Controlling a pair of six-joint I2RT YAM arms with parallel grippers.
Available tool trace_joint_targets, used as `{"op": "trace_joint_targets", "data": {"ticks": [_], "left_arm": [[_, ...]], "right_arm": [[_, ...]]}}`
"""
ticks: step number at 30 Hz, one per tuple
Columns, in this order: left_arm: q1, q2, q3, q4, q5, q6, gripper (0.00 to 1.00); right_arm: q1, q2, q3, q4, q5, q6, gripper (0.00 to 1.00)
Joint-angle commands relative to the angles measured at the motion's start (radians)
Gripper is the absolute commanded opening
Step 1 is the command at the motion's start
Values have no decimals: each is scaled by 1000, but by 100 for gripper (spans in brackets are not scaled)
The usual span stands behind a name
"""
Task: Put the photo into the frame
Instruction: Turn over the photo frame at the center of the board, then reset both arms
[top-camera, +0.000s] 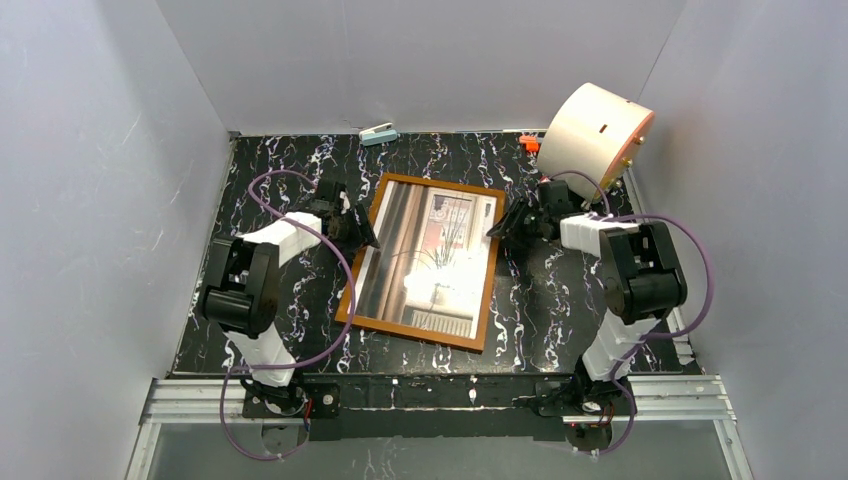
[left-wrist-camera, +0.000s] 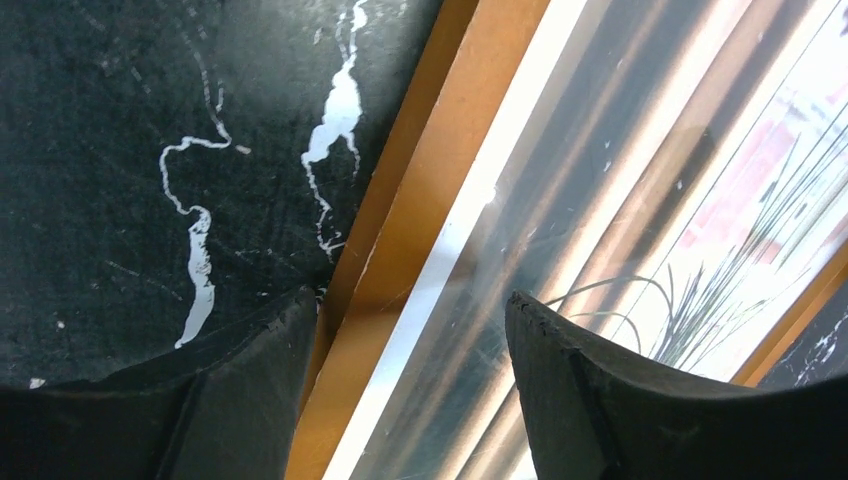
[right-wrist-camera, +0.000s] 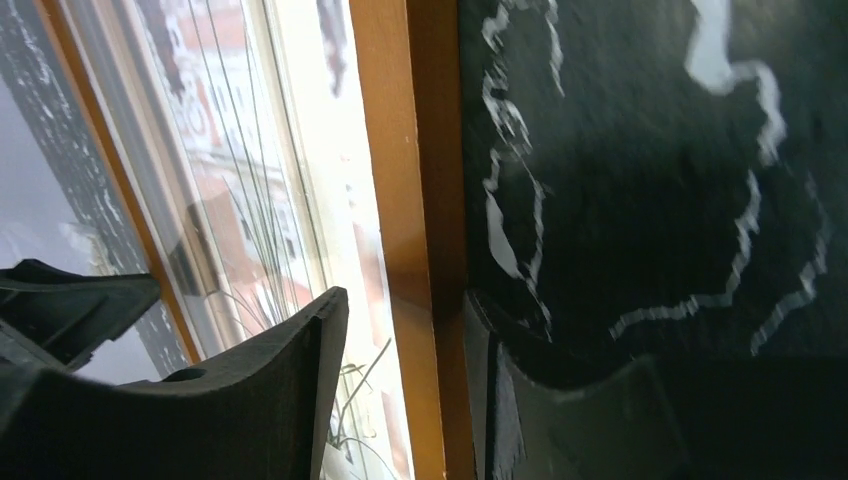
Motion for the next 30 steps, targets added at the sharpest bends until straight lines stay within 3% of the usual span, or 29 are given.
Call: {"op": "trace_joint_targets", "data": {"ticks": [1,7,12,20,22,30], "left_arm": [[-1,-49,-42,22,-66,-26,66],[0,-108,-48,6,-104,-24,67],[0,-221,-37,-62,-237,-7,77],[0,-443,-3,-210,-320,34,90],[-1,-509,16,-252,-325,43,97],[-1,-803,27,-329,-400,85,98]], "right_arm": [[1,59,105,133,-67,-30,54],[2,85,186,138,-66,-69,58],[0,-53,198,21,37,-129,72],[-13,-448,104,-230,221,-190,83],[-13,-567,74,-287,273,-198,86],[-13,-958,99,-544,442,-248,98]]}}
